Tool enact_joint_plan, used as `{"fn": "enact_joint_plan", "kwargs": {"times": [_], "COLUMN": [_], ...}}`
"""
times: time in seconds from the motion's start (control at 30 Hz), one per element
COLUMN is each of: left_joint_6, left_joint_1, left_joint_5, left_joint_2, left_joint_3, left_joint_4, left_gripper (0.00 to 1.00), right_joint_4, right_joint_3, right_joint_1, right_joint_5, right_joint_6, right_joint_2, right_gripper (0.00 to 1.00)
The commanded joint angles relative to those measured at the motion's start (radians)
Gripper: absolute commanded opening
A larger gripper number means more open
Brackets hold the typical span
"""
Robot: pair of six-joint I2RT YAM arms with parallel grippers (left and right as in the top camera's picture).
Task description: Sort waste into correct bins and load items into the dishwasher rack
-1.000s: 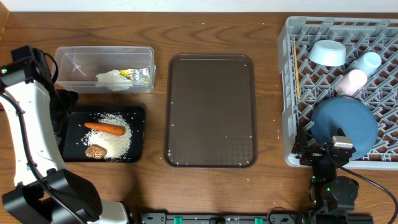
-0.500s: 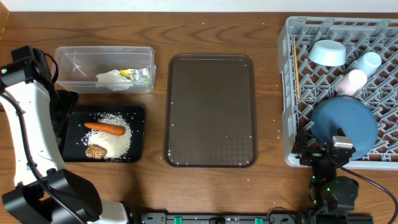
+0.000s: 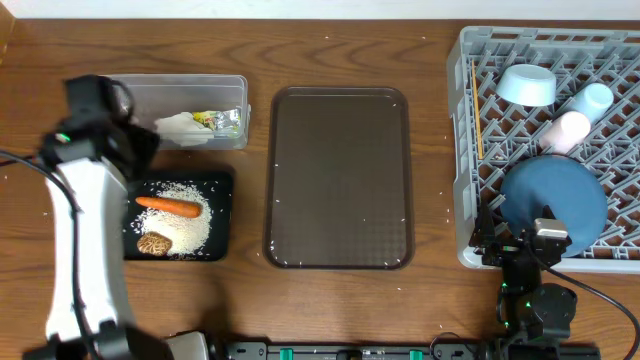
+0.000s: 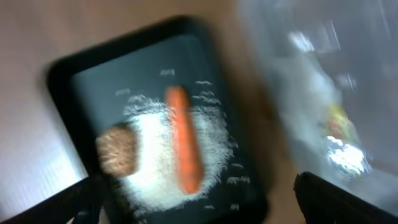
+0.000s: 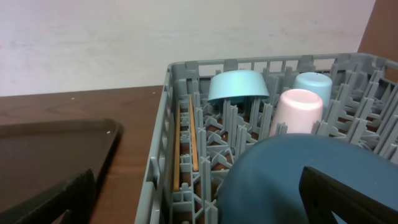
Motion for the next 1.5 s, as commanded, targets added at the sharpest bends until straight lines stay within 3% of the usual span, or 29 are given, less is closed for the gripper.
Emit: {"fn": "enact_joint_plan", "kwargs": {"times": [0.0,0.07,0.23,0.3,0.63,0.93,1.13,1.47], "left_joint_6": [0.091,0.069,0.029,0.032,0.043,0.344,0.552,0.565], "left_joint_1": [-0.087,-0.138,-0.29,-0.317,-0.322,-0.322,-0.322,-0.322], "left_joint_5": [-0.003,0.003,-0.165,-0.221,-0.233,-0.224,-0.065,0.031], "left_joint_2": [-0.122,-0.192,-0.398,-0.484,-0.907,-1.058,-1.201,-1.281], "left_joint_3": [-0.153,-0.24,-0.478,-0.542,-0.683,-0.734,-0.876,-1.118], "left_joint_4": [0.124,0.201,0.409,0.406,0.204,0.29,0.51,0.856], "left_gripper": [0.98,0.98,0.98,0.98,0.98,0.98,0.98,0.98], "right_joint_4": [-0.003,-0.003,-0.003,-0.003,-0.003,-0.003,-0.003,-0.003], "right_joint_3": [-0.003,-0.003,-0.003,-0.003,-0.003,-0.003,-0.003,-0.003], "right_joint_1": [-0.01,-0.01,-0.01,-0.01,-0.01,-0.01,-0.01,-0.01], "right_joint_5": [-0.003,-0.003,-0.003,-0.003,-0.003,-0.003,-0.003,-0.003], "right_joint_6": [-0.013,-0.013,-0.013,-0.013,-0.013,-0.013,-0.013,-0.013], "right_joint_2": [-0.007,-0.007,-0.007,-0.007,-0.007,-0.007,-0.007,-0.007], "right_gripper": [0.99,0.99,0.99,0.99,0.99,0.99,0.99,0.99]}}
